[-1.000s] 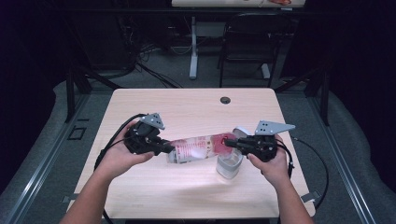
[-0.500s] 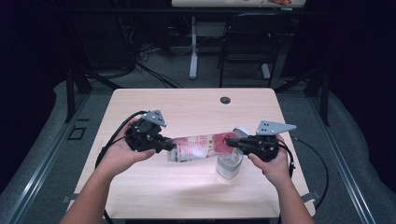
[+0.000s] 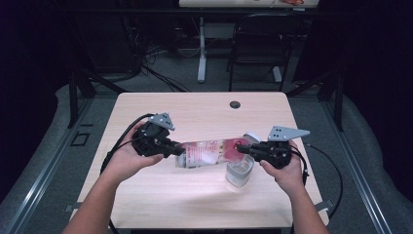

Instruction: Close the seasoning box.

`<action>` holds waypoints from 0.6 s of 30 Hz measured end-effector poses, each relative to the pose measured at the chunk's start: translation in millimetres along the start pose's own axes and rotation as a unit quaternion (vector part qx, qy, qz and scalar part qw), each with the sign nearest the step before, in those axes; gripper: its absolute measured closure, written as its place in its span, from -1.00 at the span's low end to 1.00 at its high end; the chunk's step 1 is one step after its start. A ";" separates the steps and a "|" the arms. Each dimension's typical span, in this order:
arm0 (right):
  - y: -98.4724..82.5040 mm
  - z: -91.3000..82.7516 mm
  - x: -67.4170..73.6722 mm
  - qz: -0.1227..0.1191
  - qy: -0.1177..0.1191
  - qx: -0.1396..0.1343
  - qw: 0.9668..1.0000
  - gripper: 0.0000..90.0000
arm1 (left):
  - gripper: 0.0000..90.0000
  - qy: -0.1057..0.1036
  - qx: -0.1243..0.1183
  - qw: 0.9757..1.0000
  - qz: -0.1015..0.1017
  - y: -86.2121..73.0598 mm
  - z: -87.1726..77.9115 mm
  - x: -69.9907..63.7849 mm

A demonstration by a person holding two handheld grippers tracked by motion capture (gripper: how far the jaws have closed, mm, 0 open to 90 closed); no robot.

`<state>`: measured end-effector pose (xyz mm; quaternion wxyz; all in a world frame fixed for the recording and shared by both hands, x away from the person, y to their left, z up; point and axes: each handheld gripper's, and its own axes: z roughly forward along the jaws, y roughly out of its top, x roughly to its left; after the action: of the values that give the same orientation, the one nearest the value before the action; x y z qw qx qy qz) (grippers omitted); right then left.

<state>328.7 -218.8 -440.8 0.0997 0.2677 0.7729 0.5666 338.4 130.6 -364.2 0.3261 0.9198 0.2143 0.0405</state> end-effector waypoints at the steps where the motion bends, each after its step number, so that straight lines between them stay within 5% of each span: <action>1: -0.2 0.0 -0.2 0.001 0.001 -0.001 1.000 0.98 | 0.80 0.000 -0.001 1.000 -0.001 0.5 0.1 -0.2; 18: -1.5 -2.1 -2.6 0.004 -0.004 0.003 1.000 0.98 | 0.81 0.000 0.000 1.000 0.007 9.0 -0.8 -0.9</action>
<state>329.5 -222.2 -441.9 0.1000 0.2737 0.7729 0.5636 340.8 124.5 -357.9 0.3258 0.9213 0.2081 0.0426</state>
